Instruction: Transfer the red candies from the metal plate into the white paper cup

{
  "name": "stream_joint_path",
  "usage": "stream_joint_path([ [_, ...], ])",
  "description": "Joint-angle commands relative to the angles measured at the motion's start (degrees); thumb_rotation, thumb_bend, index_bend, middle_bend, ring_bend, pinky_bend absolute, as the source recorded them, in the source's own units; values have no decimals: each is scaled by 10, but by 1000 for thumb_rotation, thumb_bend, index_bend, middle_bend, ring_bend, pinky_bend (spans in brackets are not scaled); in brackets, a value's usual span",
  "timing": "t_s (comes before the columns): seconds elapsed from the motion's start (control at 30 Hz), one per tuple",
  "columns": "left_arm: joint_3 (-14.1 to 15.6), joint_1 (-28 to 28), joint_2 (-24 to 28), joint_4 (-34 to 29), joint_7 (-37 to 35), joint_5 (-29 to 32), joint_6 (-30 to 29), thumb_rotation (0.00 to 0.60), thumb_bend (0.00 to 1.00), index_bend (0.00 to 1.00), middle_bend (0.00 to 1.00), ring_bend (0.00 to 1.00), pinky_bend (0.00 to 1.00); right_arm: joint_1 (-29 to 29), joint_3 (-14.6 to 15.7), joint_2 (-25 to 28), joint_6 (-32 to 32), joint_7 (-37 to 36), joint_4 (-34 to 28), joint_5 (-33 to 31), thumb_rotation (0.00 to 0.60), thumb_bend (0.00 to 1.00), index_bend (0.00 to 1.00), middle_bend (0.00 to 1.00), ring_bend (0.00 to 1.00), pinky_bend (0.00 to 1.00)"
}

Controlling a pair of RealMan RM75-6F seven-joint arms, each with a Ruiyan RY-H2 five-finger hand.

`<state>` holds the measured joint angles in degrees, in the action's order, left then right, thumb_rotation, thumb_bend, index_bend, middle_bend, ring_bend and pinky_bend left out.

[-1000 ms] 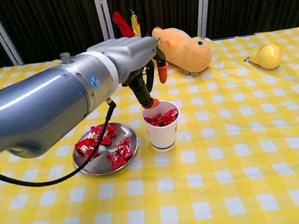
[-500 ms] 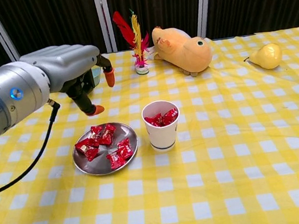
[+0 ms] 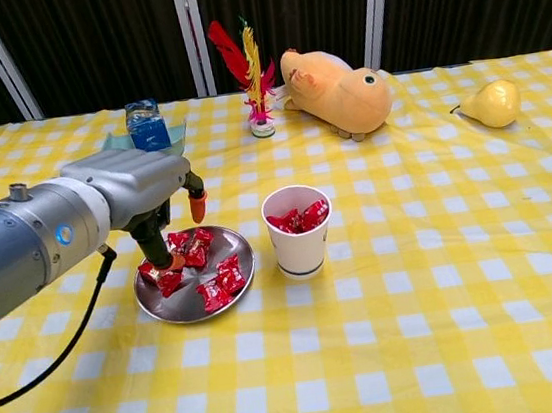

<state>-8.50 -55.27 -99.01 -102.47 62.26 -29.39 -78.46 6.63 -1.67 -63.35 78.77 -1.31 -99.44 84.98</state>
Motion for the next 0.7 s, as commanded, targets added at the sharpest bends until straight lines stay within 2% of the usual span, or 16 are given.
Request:
stream_joint_path([
  [0.03,6,-5,-8,7,12,10,12,600,271,341,946,934,995,0,0,0,0,0,0,0,600,341,0,0,0,1],
  [0.23,18,-9,-10,17,21,9,32,600,268,334,945,933,995,0,0,0,0,-1,0,0,600,341,0,0,0,1],
  [0.47,20,-12,-11,22,20,4,50,600,268,287,944,933,995,0,0,0,-1,0,0,0,600,341,0,0,0,1],
  [0.7,22,-17,-29,35,24,10,60,600,268,287,945,933,995,0,0,1,0,0,-1,0,600,341,0,0,0,1],
])
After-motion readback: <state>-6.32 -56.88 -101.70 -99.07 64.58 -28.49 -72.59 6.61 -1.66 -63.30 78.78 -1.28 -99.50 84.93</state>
